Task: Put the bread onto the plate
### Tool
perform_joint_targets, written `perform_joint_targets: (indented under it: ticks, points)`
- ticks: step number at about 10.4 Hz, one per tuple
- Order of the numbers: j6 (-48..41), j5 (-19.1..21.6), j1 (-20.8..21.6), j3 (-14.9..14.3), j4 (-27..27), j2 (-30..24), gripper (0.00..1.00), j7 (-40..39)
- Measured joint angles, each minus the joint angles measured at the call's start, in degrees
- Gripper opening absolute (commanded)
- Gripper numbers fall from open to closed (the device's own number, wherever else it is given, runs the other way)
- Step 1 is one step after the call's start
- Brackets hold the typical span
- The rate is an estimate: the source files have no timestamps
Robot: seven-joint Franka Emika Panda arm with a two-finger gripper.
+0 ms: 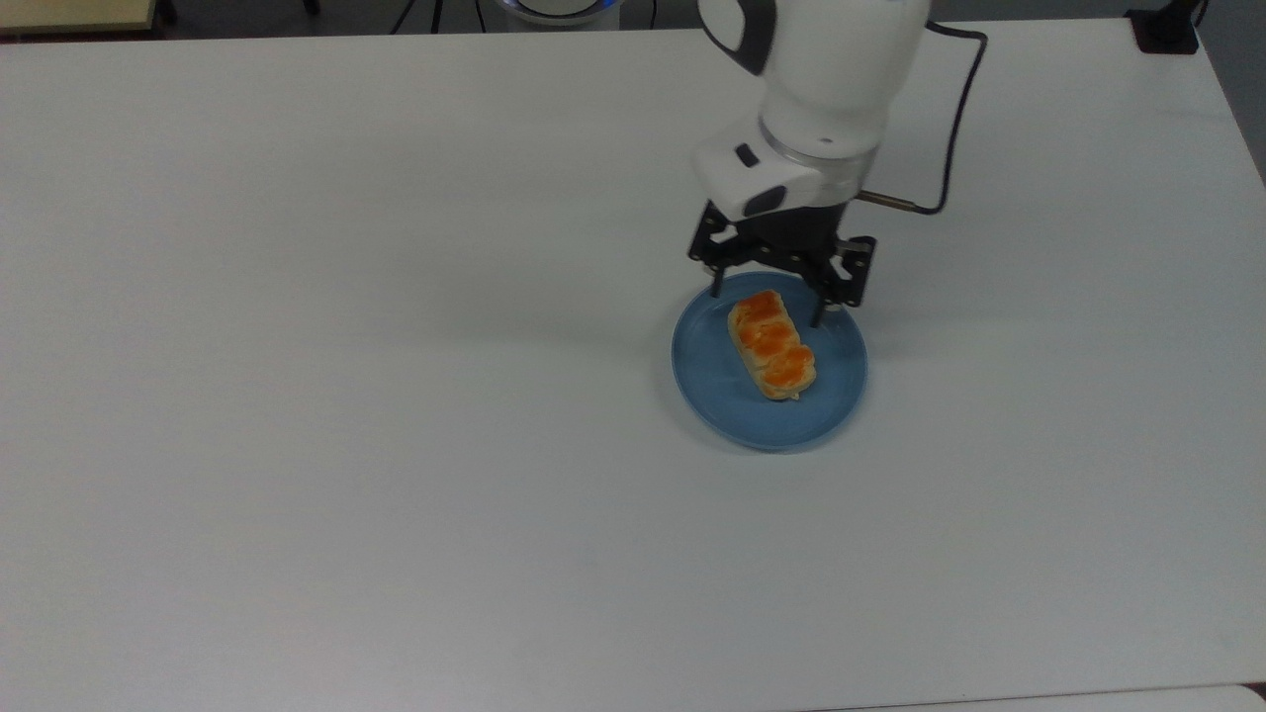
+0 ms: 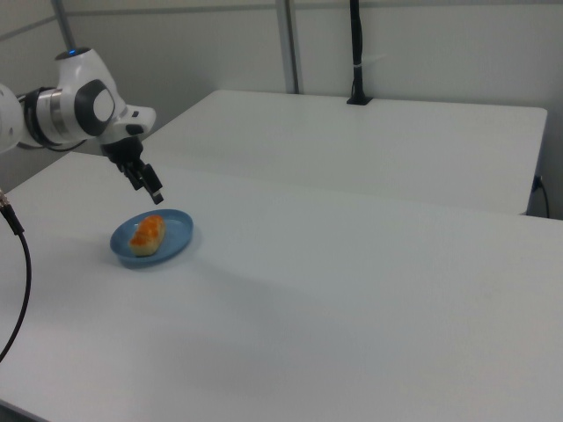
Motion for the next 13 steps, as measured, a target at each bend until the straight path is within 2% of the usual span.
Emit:
perform_joint_targets:
  ticks: [2,7,10,13]
  points:
    - [-5.8,-0.1,-3.8,-0.1,0.1,-3.2,1.00,-8.1]
    - [-21.1,1.1,-15.8,-0.3,0.1,-13.5,1.00,-36.6]
    - [-24.9,3.4,-21.0,-0.3,-1.0,-19.8,1.00,-40.0]
    - [-25.8,3.6,-21.3,-0.2,-2.2,-20.8,1.00,-40.0]
